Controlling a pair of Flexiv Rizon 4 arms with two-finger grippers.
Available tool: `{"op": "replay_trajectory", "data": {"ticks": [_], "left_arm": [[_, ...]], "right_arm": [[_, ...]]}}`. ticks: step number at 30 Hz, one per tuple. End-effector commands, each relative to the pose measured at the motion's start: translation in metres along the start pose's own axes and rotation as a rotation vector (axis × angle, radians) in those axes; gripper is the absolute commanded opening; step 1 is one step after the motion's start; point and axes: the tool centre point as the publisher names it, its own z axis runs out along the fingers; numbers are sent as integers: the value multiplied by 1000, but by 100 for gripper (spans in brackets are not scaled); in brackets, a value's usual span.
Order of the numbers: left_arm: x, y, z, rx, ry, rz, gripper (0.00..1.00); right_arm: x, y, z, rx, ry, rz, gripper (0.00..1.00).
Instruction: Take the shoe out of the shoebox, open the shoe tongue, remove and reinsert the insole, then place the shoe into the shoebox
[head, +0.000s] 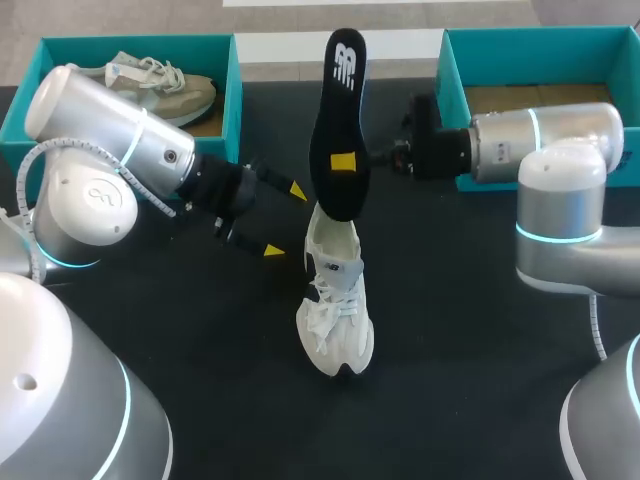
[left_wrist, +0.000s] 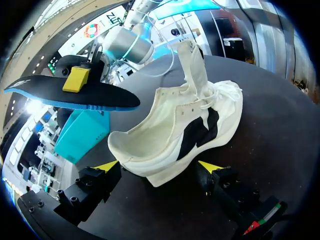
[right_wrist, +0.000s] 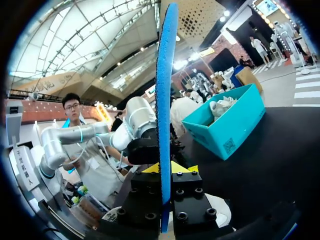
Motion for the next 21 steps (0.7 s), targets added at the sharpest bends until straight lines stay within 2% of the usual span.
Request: {"op": "replay_trajectory", "data": {"ticks": [1, 7, 17, 21], "left_arm": [[0, -1, 1, -4, 2, 0, 100], [0, -1, 1, -4, 2, 0, 100], [0, -1, 1, -4, 2, 0, 100], [0, -1, 1, -4, 2, 0, 100]], "right_arm": [[-9, -5, 12, -7, 7, 5, 0], [-18, -17, 21, -8, 16, 24, 0], [-22, -24, 15, 13, 11, -4, 0], [-27, -30, 13, -5, 20, -17, 0]]}}
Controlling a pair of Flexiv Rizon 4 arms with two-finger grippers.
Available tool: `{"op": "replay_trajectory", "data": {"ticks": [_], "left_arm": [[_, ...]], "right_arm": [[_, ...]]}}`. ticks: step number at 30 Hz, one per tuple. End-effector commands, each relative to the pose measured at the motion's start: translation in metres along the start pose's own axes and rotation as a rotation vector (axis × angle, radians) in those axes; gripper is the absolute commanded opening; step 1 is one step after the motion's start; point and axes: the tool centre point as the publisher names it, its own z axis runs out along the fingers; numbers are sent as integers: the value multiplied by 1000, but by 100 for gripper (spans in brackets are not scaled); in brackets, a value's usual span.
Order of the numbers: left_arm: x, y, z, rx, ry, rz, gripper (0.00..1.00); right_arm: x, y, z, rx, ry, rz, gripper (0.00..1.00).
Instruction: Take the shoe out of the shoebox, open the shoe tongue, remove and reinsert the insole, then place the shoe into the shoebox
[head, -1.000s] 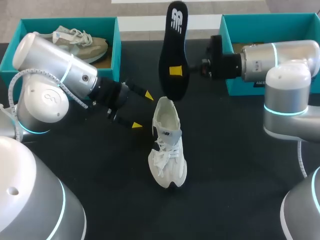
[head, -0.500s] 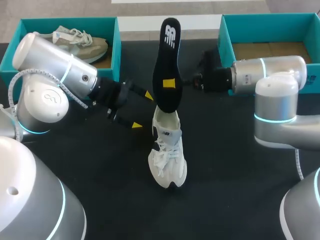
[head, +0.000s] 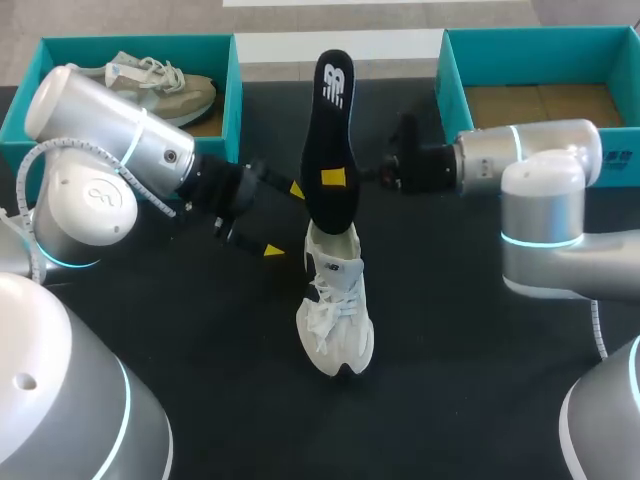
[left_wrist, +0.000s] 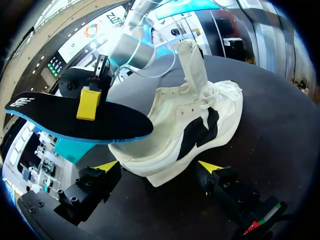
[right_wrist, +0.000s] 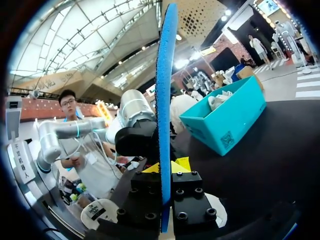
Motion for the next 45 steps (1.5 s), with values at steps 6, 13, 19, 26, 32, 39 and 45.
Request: {"op": "replay_trajectory", "data": {"ticks": [6, 13, 19, 26, 32, 39, 45], "left_arm": [[0, -1, 1, -4, 2, 0, 100], [0, -1, 1, -4, 2, 0, 100], [0, -1, 1, -4, 2, 0, 100], [0, -1, 1, -4, 2, 0, 100], [0, -1, 1, -4, 2, 0, 100], [0, -1, 1, -4, 2, 0, 100], [0, -1, 1, -4, 2, 0, 100]], "right_arm": [[-13, -20, 4, 29, 31, -8, 0], [-11, -28, 6, 31, 53, -7, 0], [-9, -31, 4, 40, 44, -9, 0], [-9, -31, 4, 40, 44, -9, 0], [-9, -31, 4, 40, 44, -9, 0], [-7, -42, 9, 27, 39, -5, 0], [-1, -51, 11, 45, 29, 3, 0]]}}
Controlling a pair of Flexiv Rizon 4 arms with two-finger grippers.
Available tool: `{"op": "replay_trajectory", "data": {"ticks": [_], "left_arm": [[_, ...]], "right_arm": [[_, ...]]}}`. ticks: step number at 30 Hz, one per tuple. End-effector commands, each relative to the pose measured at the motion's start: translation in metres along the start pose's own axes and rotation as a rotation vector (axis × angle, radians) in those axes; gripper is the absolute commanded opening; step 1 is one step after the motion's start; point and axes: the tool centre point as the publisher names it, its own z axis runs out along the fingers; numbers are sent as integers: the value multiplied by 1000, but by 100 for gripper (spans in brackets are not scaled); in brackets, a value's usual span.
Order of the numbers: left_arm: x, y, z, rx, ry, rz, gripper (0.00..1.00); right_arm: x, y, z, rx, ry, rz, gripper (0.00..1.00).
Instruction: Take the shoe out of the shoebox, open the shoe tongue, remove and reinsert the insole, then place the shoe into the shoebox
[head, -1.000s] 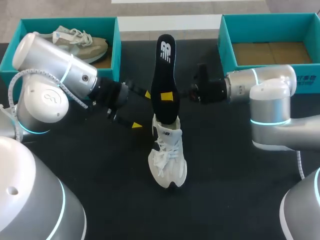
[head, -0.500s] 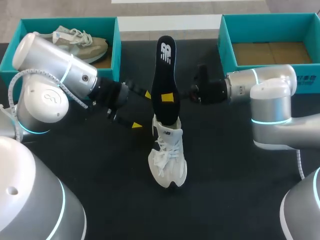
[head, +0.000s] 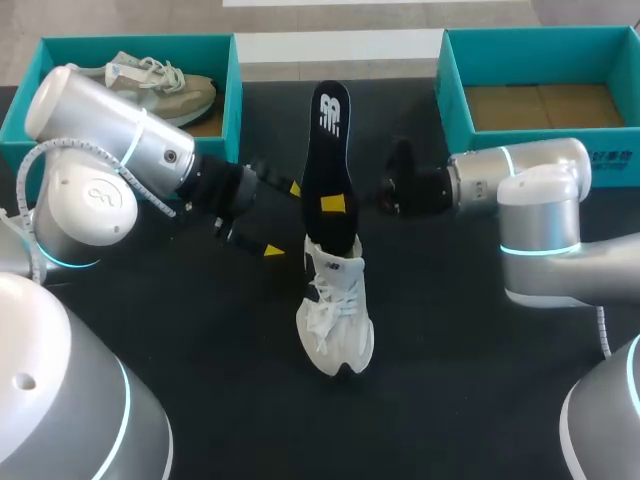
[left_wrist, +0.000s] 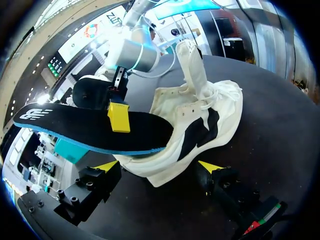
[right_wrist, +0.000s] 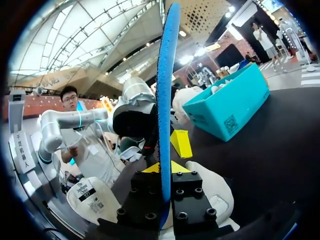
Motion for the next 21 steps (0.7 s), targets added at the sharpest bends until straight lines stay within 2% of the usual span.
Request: {"op": "replay_trajectory", "data": {"ticks": [1, 21], "left_arm": [[0, -1, 0, -5, 2, 0, 100], [0, -1, 0, -5, 2, 0, 100]], "right_arm": [[6, -8, 5, 8, -18, 7, 0], [16, -40, 10, -10, -31, 68, 0]]}}
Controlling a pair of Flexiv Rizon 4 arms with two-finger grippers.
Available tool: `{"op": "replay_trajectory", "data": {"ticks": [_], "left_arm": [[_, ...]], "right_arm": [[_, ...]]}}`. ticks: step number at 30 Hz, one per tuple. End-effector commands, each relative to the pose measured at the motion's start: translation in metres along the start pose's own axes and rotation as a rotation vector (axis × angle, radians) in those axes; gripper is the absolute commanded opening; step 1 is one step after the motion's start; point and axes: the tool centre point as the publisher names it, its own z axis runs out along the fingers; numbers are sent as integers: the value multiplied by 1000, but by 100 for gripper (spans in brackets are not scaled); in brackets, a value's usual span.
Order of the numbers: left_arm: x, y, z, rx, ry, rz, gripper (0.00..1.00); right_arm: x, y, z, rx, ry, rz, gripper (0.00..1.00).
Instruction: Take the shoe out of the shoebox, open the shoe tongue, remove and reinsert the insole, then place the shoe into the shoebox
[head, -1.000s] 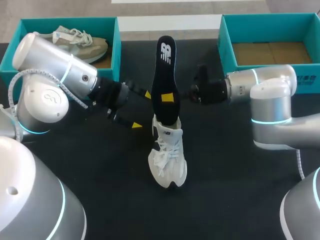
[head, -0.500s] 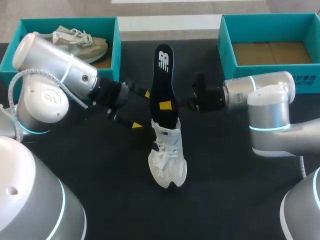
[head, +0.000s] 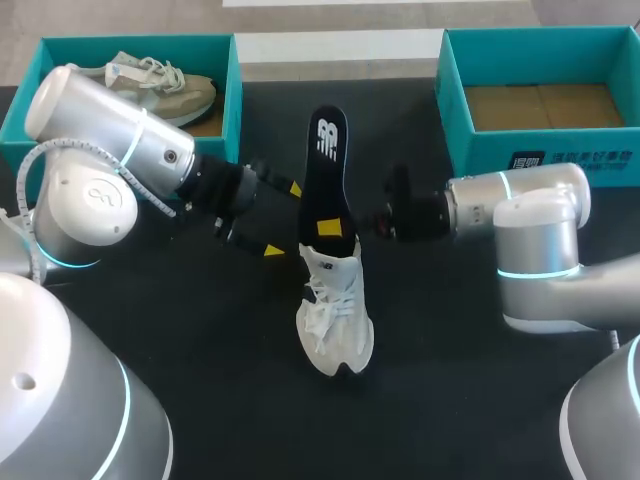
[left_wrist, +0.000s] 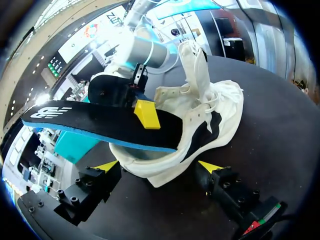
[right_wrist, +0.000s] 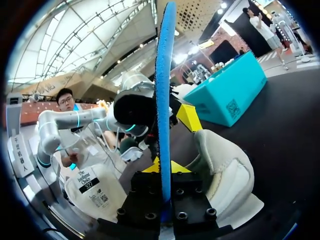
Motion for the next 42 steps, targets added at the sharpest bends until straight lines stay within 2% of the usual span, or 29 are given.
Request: {"op": "replay_trajectory", "data": {"ticks": [1, 16, 24, 25, 26, 28, 42], "left_arm": [[0, -1, 0, -5, 2, 0, 100], [0, -1, 0, -5, 2, 0, 100], [0, -1, 0, -5, 2, 0, 100], [0, -1, 0, -5, 2, 0, 100], [0, -1, 0, -5, 2, 0, 100], [0, -1, 0, -5, 2, 0, 100], [0, -1, 0, -5, 2, 0, 100]], "right_arm": [[1, -7, 2, 0, -13, 9, 0], [-2, -19, 6, 29, -5, 48, 0], [-3, -14, 9, 23, -8, 42, 0], [-2, -12, 9, 23, -8, 38, 24], [-2, -11, 9, 23, -9, 37, 31], [-1, -9, 9, 25, -12, 29, 34], [6, 11, 11, 49, -29, -20, 37]]}}
